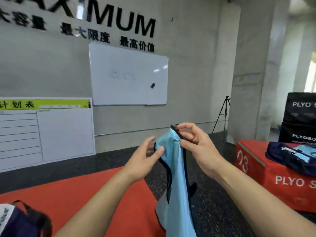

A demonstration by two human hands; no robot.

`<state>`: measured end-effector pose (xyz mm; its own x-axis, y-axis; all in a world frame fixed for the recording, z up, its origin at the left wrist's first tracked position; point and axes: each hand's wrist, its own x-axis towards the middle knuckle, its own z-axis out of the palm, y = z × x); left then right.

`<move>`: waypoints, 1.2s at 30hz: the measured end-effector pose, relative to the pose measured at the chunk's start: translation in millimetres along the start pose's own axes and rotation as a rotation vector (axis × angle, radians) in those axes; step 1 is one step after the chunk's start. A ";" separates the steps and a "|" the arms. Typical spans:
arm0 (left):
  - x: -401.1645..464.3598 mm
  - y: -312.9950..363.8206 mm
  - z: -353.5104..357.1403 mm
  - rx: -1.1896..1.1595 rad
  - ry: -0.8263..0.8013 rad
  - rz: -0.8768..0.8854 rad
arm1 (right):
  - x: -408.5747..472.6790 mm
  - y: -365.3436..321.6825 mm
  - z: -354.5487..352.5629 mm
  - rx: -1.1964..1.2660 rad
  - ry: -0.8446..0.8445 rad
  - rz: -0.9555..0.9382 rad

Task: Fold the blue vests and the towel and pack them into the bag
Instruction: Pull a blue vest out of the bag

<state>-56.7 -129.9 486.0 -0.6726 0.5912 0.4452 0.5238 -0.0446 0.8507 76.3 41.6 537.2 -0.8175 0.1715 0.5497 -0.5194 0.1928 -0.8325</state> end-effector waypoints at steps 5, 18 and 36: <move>-1.5 79.6 -57.5 -0.108 0.076 0.029 | 34.0 -63.4 38.6 -0.007 -0.040 -0.065; -40.8 216.9 -200.7 0.199 0.306 0.345 | 69.8 -179.6 162.2 -0.208 -0.263 0.021; -67.1 364.9 -309.5 0.483 0.474 0.405 | 172.8 -316.9 277.4 -0.288 -0.222 -0.410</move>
<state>17.9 -435.1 853.1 -0.4753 0.1919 0.8587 0.8716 0.2357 0.4298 30.7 -257.8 877.0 -0.6116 -0.1749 0.7716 -0.7427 0.4629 -0.4838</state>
